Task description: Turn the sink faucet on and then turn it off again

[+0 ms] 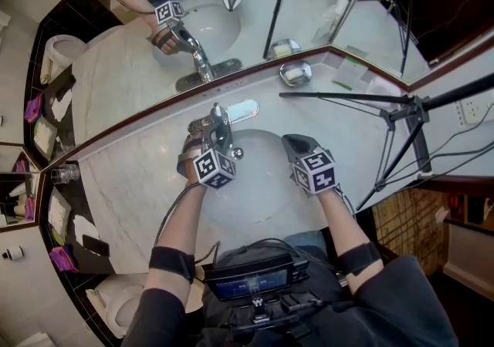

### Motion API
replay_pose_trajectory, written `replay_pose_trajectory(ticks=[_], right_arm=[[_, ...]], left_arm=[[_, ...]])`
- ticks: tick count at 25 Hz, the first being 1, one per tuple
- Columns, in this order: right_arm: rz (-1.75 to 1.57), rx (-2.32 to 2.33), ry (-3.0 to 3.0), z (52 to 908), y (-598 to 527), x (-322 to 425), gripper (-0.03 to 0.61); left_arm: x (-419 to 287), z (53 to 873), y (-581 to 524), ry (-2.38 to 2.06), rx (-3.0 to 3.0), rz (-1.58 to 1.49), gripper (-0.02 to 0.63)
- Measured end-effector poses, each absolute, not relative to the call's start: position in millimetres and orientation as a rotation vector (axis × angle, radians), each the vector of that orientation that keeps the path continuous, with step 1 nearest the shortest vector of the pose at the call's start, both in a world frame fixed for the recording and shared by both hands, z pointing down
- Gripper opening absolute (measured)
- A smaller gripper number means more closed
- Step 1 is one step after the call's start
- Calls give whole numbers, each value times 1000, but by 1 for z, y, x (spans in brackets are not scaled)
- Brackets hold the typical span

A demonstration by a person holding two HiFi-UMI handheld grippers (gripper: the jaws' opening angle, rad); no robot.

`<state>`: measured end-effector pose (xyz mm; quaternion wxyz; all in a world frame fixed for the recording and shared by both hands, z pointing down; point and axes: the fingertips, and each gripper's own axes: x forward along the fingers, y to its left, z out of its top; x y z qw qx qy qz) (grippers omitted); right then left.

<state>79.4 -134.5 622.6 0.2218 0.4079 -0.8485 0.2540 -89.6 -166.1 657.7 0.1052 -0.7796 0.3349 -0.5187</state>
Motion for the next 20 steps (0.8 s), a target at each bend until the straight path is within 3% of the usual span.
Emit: replay_pose_trajectory(ticks=[6, 20], right_arm=[[704, 1121, -2349, 622, -133, 75, 18], [707, 1108, -2354, 623, -133, 69, 18]], left_arm=[[-92, 633, -195, 1056, -2330, -1479, 78], [-92, 634, -196, 1035, -2383, -1497, 78]])
